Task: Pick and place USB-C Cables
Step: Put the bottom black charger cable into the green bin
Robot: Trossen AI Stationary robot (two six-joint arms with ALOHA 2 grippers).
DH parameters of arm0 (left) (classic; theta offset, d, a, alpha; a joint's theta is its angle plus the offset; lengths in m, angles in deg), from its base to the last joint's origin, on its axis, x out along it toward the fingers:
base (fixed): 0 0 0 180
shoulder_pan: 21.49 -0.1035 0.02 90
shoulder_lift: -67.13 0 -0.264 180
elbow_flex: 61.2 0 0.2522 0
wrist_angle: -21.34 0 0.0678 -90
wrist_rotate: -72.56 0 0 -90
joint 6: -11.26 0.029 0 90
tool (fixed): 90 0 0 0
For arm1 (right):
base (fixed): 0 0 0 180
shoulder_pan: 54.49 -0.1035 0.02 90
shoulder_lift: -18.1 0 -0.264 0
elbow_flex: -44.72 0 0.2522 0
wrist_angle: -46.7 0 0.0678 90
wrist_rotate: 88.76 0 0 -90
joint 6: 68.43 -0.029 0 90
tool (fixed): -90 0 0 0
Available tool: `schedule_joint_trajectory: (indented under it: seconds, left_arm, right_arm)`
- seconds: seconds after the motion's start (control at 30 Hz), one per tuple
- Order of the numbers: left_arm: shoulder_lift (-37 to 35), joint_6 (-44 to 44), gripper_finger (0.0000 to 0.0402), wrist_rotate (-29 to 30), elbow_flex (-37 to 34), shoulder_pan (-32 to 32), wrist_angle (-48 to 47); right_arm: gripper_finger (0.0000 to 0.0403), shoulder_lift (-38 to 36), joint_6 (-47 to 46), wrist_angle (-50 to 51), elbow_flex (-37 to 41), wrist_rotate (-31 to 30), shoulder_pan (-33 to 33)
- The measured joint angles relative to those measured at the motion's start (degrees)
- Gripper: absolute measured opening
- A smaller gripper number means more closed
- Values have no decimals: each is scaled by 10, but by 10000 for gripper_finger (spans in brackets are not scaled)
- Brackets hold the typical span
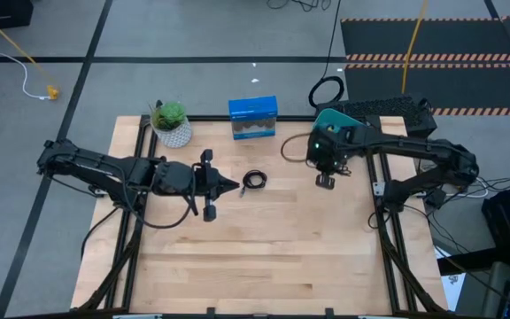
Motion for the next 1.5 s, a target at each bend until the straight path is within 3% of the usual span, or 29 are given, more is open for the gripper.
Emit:
schedule_joint_trajectory:
  seconds: [0.33,0.73,1.2,1.5]
  left_arm:
    - [0,8,26,0,0,-3,0]
    - [0,17,26,0,0,-3,0]
    - [0,23,26,0,0,-3,0]
    - [0,19,26,0,0,-3,0]
  right_arm:
    - [11,13,67,-33,0,0,123]
    - [11,99,150,-81,0,-46,239]
    - [11,128,193,-117,0,-72,313]
    - [11,128,198,-146,5,-71,325]
